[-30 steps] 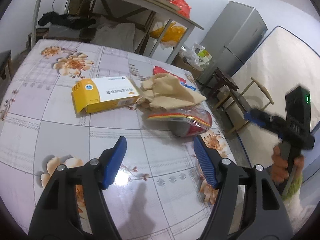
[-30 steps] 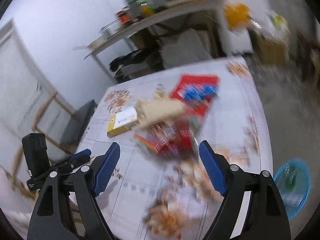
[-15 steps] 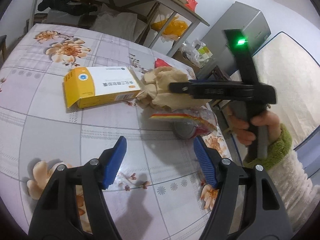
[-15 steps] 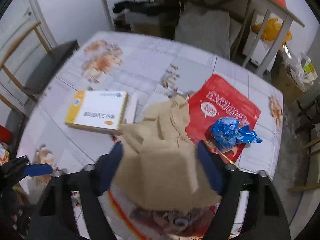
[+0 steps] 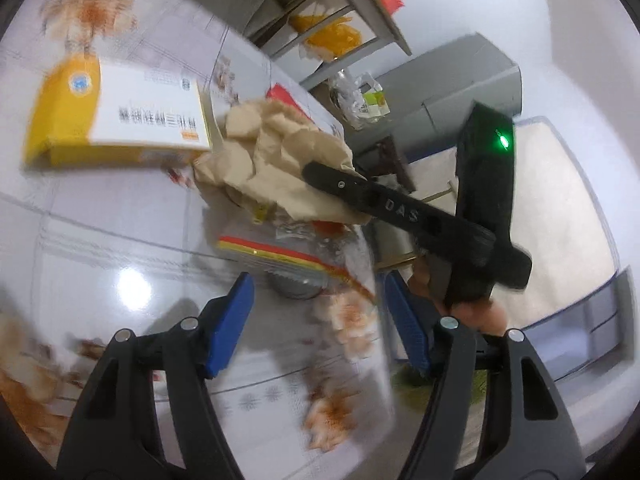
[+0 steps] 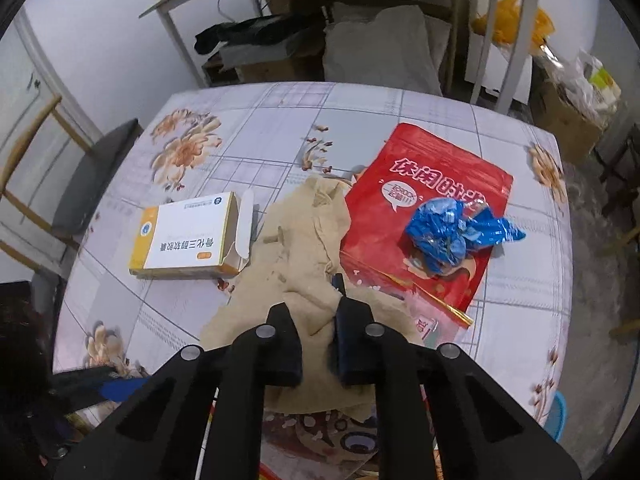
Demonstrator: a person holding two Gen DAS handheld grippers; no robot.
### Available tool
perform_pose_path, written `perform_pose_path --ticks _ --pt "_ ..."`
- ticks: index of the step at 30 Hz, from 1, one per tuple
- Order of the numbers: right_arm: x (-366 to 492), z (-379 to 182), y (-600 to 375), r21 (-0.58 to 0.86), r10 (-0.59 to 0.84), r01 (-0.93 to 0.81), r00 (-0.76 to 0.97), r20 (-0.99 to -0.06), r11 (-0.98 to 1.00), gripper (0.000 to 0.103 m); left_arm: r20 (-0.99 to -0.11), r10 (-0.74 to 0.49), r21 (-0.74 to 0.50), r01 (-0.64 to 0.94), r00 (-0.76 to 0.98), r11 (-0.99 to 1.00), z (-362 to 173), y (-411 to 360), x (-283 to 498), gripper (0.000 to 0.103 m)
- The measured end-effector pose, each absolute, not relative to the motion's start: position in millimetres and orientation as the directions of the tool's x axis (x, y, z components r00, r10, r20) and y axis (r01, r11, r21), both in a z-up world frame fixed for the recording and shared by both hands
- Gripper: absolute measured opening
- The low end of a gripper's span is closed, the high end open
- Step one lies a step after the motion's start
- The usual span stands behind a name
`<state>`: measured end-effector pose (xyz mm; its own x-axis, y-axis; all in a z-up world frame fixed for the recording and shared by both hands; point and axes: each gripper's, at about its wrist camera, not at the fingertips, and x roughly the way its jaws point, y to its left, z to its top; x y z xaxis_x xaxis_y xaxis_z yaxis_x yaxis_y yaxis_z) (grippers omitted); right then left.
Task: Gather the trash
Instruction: 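Grasp the crumpled tan paper with the right tool while the left tool reaches the clear snack bag, then grasp the clear snack bag with the left tool while the right tool lifts the tan paper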
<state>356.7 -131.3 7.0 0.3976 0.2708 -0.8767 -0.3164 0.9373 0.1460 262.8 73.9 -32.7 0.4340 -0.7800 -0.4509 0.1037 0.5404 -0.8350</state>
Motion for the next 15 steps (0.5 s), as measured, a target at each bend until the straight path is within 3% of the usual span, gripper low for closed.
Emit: perform_pose_path --ticks 3,10,15 --pt "353.2 6.2 -135.1 0.172 0.290 -0.303 0.406 -0.867 0.937 0.010 -0.436 -0.791 -0.862 0.055 0.429 0.505 -44.7 67.3 270.3 0.054" --pt "349.2 5.5 -141.7 0.239 0.341 -0.279 0.417 -0.843 0.930 0.009 -0.406 -0.804 -0.897 -0.021 0.435 0.441 -61.0 61.1 276.1 0.021" --pt "343.3 13.4 -153.3 0.301 0.390 -0.260 0.441 -0.808 0.918 0.008 -0.385 -0.798 -0.898 0.011 0.464 0.439 -54.3 59.9 271.1 0.009"
